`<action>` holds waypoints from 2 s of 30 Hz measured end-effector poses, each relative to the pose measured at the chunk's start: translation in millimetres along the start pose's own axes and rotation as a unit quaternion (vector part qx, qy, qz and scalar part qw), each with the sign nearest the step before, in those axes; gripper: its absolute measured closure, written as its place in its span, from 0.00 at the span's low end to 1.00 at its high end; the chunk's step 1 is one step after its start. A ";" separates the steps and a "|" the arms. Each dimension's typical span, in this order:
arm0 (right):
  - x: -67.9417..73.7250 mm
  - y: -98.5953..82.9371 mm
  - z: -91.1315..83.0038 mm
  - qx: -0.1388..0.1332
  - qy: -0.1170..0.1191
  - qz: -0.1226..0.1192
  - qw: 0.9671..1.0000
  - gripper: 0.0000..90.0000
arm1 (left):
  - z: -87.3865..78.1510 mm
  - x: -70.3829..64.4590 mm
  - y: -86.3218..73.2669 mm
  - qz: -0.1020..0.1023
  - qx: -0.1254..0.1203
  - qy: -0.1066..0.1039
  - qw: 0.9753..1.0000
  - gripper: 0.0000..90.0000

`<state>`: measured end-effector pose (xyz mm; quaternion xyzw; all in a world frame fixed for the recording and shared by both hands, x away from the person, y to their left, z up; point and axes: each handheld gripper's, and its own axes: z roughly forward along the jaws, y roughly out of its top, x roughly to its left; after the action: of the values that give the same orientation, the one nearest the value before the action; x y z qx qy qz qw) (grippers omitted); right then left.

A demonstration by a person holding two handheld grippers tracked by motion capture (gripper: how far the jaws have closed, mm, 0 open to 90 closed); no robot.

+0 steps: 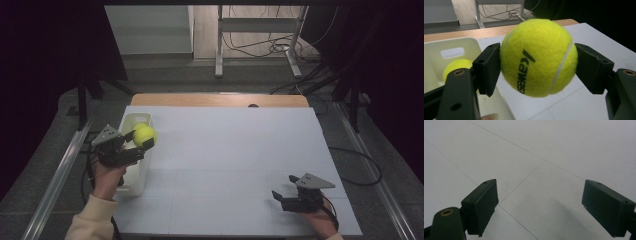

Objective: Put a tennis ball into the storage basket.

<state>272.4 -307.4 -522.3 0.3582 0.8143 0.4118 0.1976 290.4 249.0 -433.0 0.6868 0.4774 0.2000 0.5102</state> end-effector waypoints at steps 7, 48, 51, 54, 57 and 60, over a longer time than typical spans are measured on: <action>0.2 0.1 0.1 0.001 0.000 -0.001 1.000 0.15 | -10.6 10.1 -1.4 -0.008 -0.007 0.015 1.000 0.30; 0.2 0.9 2.3 0.000 0.003 -0.001 1.000 0.15 | 0.7 50.1 -7.7 -0.038 0.115 0.088 0.989 0.29; 0.2 0.9 2.3 0.001 0.003 -0.001 1.000 0.15 | 1.8 49.5 -8.1 -0.036 0.127 0.082 0.988 0.29; 0.2 0.9 2.4 0.001 0.003 -0.001 1.000 0.15 | 2.2 48.6 -8.9 -0.032 0.136 0.080 0.987 0.29; 0.3 0.8 2.5 0.001 0.003 -0.001 1.000 0.15 | 1.4 48.3 -9.2 -0.030 0.137 0.081 0.987 0.29; 0.3 0.9 2.4 0.001 0.002 -0.001 1.000 0.15 | 0.6 48.8 -9.2 -0.030 0.137 0.082 0.987 0.29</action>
<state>274.0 -305.6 -523.0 0.3567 0.8155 0.4116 0.1957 309.3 290.9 -451.9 0.7168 0.5611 0.1725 0.3764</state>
